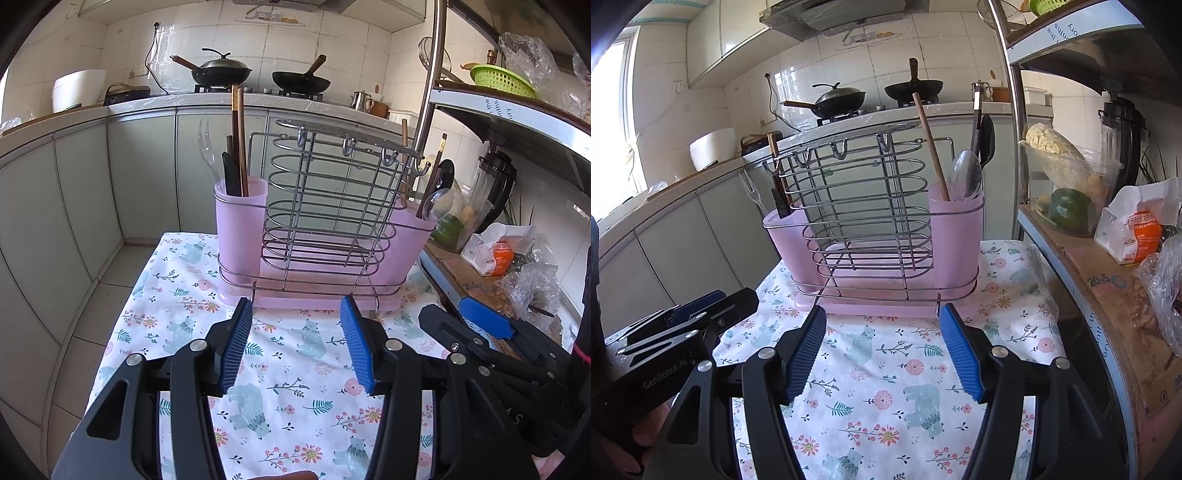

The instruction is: Organize utensils

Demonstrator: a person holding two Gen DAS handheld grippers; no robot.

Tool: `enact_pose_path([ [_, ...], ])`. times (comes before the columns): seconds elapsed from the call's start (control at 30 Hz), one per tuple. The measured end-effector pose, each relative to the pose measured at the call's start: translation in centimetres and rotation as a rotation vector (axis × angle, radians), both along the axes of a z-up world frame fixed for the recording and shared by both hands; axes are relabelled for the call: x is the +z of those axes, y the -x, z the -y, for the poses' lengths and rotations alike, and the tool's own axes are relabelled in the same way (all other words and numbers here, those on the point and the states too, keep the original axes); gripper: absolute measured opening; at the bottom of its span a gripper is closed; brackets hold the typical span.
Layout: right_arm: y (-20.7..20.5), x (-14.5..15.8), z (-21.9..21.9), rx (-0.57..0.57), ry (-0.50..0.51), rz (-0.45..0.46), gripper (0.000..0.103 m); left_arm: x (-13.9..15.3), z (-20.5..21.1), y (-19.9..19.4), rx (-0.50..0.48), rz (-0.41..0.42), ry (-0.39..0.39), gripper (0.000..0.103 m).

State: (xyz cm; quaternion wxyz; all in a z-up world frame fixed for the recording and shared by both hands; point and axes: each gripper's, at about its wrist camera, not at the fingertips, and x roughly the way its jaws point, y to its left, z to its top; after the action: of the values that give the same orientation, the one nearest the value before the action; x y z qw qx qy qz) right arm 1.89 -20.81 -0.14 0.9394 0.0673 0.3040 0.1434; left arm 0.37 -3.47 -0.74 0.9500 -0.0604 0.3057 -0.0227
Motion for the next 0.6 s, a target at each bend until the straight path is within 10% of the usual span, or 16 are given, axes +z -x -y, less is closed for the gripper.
enact_pose_path([
  [0.6, 0.0, -0.06, 0.14, -0.002, 0.0, -0.001, 0.063, -0.1, 0.05, -0.06, -0.002, -0.006, 0.001, 0.05],
])
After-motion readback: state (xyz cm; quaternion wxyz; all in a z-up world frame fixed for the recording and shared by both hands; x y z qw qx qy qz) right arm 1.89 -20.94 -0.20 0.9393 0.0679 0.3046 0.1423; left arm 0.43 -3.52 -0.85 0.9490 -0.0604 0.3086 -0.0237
